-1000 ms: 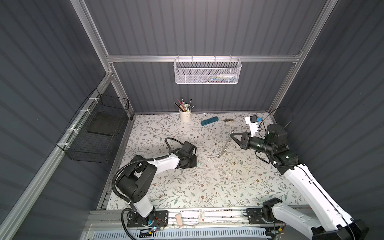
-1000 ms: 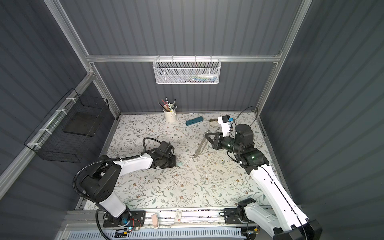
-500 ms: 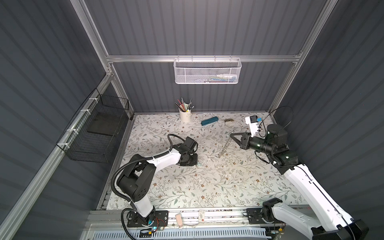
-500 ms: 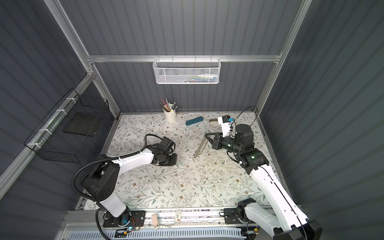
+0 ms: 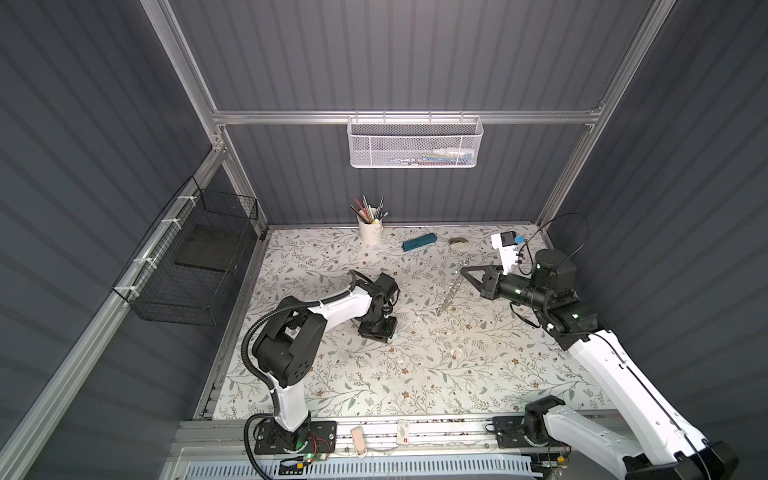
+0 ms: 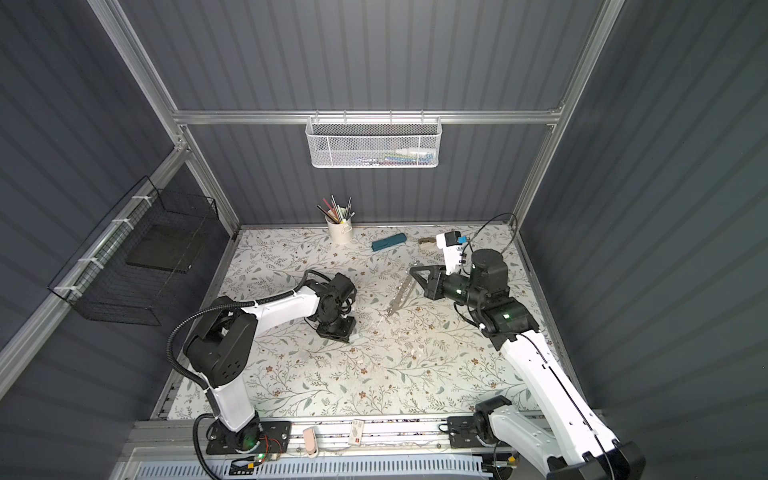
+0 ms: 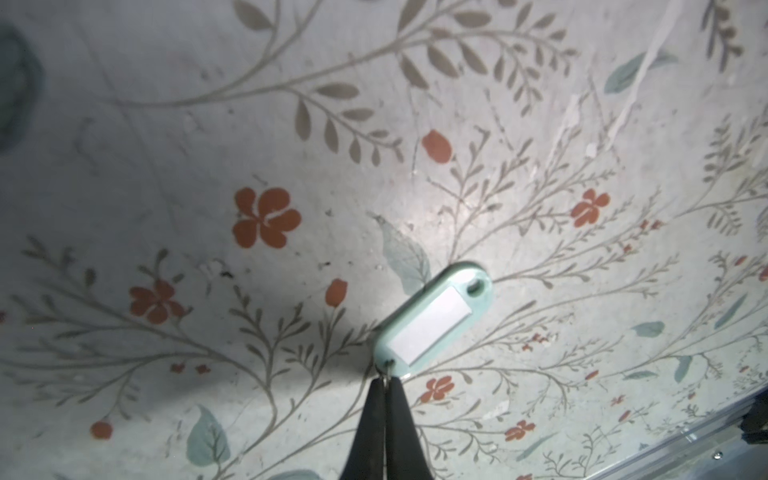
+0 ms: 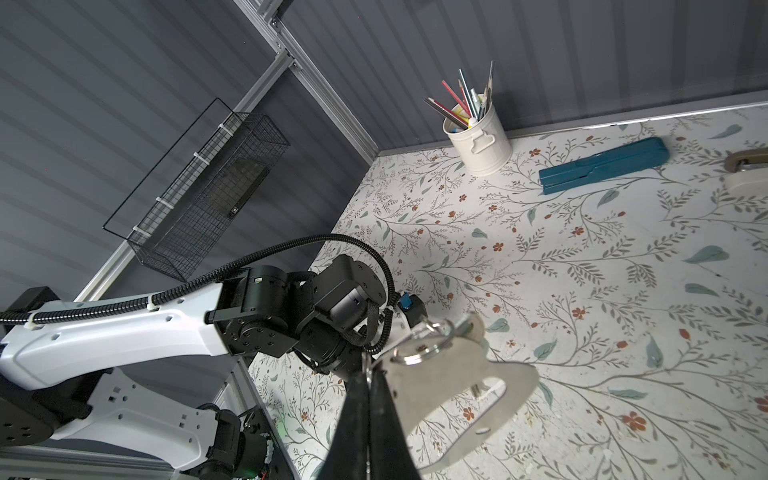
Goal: Put the keys on the keyring
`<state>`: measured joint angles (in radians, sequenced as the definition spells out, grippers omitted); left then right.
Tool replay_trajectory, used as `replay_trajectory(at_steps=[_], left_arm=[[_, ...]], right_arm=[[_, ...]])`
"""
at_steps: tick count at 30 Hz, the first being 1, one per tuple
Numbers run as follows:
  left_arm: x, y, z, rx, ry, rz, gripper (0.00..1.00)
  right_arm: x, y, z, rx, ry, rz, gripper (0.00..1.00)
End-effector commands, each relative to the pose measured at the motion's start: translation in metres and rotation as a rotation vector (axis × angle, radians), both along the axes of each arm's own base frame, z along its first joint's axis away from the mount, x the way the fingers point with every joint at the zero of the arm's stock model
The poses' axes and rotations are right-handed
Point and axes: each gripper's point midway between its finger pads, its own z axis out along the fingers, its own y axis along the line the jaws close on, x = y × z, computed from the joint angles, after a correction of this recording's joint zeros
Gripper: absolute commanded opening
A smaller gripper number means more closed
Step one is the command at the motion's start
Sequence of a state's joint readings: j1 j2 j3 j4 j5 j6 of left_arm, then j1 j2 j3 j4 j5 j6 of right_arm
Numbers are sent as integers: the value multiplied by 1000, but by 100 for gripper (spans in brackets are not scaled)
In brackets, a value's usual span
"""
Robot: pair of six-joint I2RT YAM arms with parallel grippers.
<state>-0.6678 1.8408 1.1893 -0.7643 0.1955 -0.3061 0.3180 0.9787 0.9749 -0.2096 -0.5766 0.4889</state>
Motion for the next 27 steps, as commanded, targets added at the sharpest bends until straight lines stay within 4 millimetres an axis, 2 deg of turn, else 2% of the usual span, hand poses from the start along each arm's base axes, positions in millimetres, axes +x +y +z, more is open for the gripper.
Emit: replay_trajectory(at_steps=[1, 9, 10, 15, 18, 23, 27], left_arm=[[-21, 13, -8, 65, 108, -74, 0], [-25, 24, -19, 167, 189, -134, 0], [-30, 29, -19, 192, 223, -138, 0], [-29, 30, -24, 232, 264, -144, 0], [-23, 23, -18, 196, 237, -131, 0], [-9, 13, 3, 115, 181, -69, 24], [4, 12, 24, 43, 130, 26, 30]], right_arm=[[-3, 1, 7, 6, -48, 12, 4], [-3, 1, 5, 8, -47, 12, 4], [-4, 1, 4, 10, -45, 11, 4], [-5, 0, 4, 10, -45, 8, 4], [-5, 0, 3, 7, -43, 6, 4], [-6, -1, 4, 7, -43, 3, 4], [-6, 1, 4, 7, -39, 12, 4]])
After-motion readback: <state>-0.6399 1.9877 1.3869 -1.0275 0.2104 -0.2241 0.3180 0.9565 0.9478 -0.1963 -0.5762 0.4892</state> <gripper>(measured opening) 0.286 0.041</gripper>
